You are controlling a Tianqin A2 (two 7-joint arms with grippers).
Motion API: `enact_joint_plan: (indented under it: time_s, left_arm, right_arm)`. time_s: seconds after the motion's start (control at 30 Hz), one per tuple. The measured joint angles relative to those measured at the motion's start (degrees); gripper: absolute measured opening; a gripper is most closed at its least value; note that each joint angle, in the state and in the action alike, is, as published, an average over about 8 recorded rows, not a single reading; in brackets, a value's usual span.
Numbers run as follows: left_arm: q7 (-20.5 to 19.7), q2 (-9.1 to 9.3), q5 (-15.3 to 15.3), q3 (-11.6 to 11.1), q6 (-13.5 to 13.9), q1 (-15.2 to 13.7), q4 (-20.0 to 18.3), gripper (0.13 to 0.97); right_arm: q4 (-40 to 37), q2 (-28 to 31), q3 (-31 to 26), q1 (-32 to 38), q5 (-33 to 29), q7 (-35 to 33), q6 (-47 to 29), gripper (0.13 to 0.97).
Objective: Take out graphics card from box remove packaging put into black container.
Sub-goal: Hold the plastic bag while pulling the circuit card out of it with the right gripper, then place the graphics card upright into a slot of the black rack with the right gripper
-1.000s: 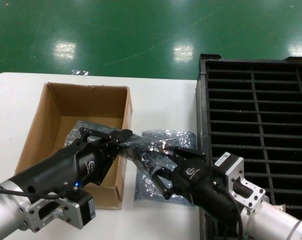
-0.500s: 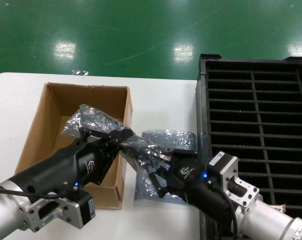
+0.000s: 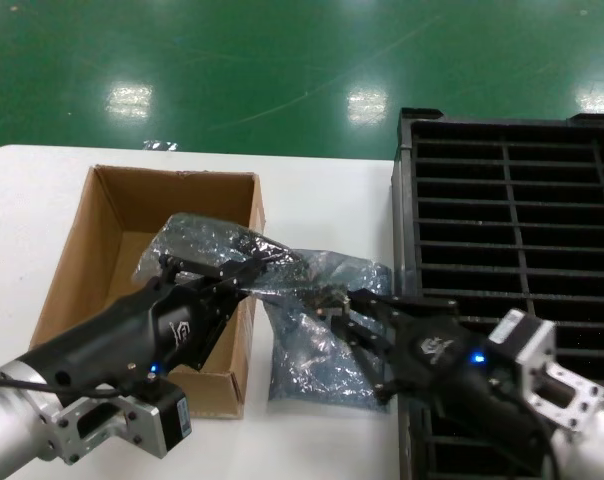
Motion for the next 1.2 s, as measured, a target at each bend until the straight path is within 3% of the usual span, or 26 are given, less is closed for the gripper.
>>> enact_joint_plan:
  time_s: [0.37,0.6,0.83,1.2]
  left_arm:
    - [0.0,0.0,0.0,0.0,0.0,0.0,0.0,0.138]
    - [0.0,0.0,0.0,0.0,0.0,0.0,0.0,0.138]
    - [0.0,0.0,0.0,0.0,0.0,0.0,0.0,0.138]
    - [0.0,0.0,0.0,0.0,0.0,0.0,0.0,0.138]
  right_arm:
    - [7.26,9.25,7.16,-5.67,-0.19,3.02,-0.84,0.191]
    - [10.33,13.8,15.76,-10.98,-2.82,6.25,-0.35,0.191]
    - [11.52,14.55,23.17,-14.94,-6.96,8.96,-0.3,0.191]
    - [11.66,14.36,24.35,-15.55,-7.78,9.36,-0.36,0.191]
